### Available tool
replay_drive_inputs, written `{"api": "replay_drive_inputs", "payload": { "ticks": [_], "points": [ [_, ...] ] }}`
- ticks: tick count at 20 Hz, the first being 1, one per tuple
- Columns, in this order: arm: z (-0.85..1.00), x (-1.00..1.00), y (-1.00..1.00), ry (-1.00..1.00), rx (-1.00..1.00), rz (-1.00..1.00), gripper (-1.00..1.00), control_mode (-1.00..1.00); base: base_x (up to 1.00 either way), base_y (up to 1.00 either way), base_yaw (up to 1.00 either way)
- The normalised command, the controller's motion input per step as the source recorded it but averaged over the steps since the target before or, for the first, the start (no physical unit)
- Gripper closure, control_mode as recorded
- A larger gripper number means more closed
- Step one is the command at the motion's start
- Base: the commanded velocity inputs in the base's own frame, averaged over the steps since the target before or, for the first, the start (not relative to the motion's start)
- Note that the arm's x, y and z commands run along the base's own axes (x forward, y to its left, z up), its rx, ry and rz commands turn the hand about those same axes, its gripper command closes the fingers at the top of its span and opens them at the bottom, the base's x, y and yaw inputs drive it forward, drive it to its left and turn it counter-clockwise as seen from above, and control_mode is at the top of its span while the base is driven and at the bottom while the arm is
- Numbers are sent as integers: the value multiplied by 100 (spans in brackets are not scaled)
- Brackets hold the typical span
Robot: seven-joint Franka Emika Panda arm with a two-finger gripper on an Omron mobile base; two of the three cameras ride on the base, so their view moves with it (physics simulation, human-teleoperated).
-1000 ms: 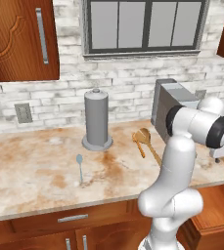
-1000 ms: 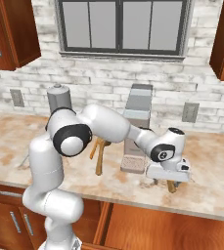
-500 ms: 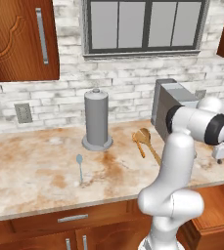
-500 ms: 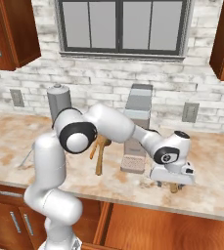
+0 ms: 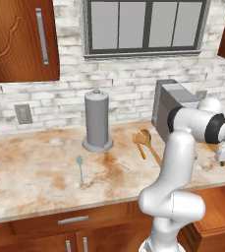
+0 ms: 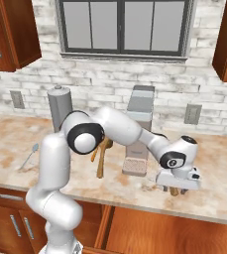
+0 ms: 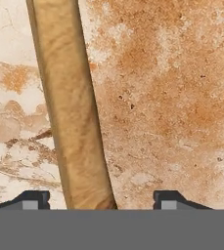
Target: Organize the utensils by type. Pick up the wooden spoons from the counter and place them in the open cabinet. Then pick up the metallic utensils from the counter and place them in the open drawer.
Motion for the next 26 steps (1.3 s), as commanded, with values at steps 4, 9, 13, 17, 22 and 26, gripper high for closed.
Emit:
{"api": "replay_drive_inputs", "payload": {
  "ticks": [4, 9, 13, 17, 22, 26],
  "points": [
    [-23, 23, 0, 1, 0, 0, 100, -100, 0, 0, 0],
    [-2, 4, 2, 9, 0, 0, 100, -100, 0, 0, 0],
    [0, 4, 39, 2, 0, 0, 100, -100, 0, 0, 0],
    [18, -2, 52, -6, 0, 0, 100, -100, 0, 0, 0],
    [36, -22, 31, -2, 0, 0, 100, -100, 0, 0, 0],
    [36, -15, 23, 5, -1, 0, 100, -100, 0, 0, 0]
  ]
}}
